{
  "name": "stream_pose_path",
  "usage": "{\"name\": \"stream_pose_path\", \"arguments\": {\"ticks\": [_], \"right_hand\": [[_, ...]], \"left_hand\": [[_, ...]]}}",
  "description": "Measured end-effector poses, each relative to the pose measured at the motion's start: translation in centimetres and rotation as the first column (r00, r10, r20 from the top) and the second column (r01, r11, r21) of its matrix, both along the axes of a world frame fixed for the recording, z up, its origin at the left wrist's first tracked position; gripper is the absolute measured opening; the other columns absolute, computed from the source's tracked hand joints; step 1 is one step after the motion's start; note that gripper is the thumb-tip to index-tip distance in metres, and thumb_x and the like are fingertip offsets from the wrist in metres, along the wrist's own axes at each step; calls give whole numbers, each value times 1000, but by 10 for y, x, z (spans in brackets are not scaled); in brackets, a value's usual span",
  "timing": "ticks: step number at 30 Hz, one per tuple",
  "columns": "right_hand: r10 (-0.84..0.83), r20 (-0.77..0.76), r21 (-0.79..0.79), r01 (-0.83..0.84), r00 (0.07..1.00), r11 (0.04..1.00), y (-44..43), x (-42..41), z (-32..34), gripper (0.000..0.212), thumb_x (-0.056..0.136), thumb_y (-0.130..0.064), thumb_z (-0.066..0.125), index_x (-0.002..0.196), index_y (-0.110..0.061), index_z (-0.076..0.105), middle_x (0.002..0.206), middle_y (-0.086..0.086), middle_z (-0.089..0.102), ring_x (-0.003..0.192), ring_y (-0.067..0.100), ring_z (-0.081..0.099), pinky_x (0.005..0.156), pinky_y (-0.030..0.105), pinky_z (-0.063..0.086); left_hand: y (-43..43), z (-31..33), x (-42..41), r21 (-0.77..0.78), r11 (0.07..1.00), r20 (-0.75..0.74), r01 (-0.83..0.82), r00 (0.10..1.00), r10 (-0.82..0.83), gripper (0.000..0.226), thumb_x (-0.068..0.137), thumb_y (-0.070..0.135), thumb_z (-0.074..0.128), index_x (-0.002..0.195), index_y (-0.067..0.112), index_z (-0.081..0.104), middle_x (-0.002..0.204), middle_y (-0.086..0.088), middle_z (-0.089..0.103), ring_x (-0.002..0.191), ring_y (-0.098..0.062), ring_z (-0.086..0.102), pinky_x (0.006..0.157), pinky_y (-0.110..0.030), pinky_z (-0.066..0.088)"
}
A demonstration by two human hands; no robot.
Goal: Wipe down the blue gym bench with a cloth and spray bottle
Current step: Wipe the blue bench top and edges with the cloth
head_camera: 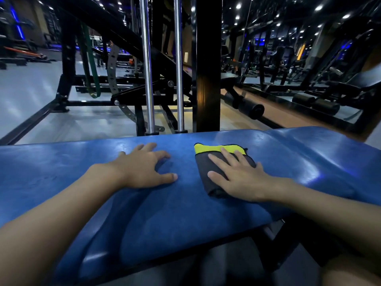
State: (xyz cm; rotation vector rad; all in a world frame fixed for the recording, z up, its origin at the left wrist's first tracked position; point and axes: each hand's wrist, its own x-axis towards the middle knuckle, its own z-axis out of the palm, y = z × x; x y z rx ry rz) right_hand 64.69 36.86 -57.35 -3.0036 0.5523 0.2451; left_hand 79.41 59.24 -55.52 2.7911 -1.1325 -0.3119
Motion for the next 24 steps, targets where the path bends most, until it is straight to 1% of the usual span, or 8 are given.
{"name": "stream_pose_path", "arguments": {"ticks": [4,8,13,17,20,21,22,24], "right_hand": [[-18,59,-40,20,998,999,-7,43,-1,60,93,-73,16,150,-57,5,165,-16,-7,152,22,-7,113,65,13],[-26,105,-46,31,994,998,-18,114,2,59,95,-70,17,151,-54,12,165,-14,4,151,24,2,111,68,14],[-54,125,-36,59,991,998,-22,165,3,58,93,-68,18,149,-52,17,164,-9,15,149,29,11,107,70,18],[-38,117,-33,42,992,999,-18,144,-1,58,96,-65,13,152,-51,11,167,-9,2,152,27,2,111,70,12],[-1,80,-40,4,997,999,-7,102,-4,58,96,-67,10,152,-53,4,167,-9,-6,153,25,-5,113,68,11],[15,73,-48,-11,997,999,-1,83,-4,59,96,-67,10,152,-53,3,167,-10,-8,153,25,-7,114,67,12],[29,66,-62,-25,997,998,6,64,-4,60,95,-67,9,153,-52,2,166,-10,-9,153,24,-8,114,66,13],[57,42,-86,-53,998,995,21,26,-2,62,95,-66,7,153,-50,-2,166,-10,-14,153,23,-10,116,63,12]], "left_hand": [[6,-3,10,119,992,29,42,999,-46,85,75,91,40,149,54,22,157,12,28,148,-19,25,113,-59,27],[7,-7,12,148,986,49,73,995,-81,93,72,96,29,152,51,15,160,11,22,150,-19,16,114,-58,23],[12,-10,15,149,981,76,120,988,-132,107,53,99,4,149,54,10,159,10,22,148,-17,19,111,-57,26],[15,-14,15,130,984,113,122,984,-137,105,56,98,0,150,52,10,159,10,21,147,-17,19,110,-55,26],[16,-17,13,103,988,121,115,984,-128,119,45,102,-11,150,53,11,161,8,20,149,-19,17,112,-56,23],[17,-17,12,95,989,118,112,985,-123,119,45,103,-8,151,53,13,161,8,20,149,-19,17,112,-56,22],[17,-17,12,85,991,110,107,987,-116,113,51,103,-1,151,53,16,161,8,22,149,-20,18,113,-56,22],[19,-14,10,60,993,93,99,990,-105,92,71,97,20,151,51,21,160,7,25,149,-20,19,114,-55,21]]}}
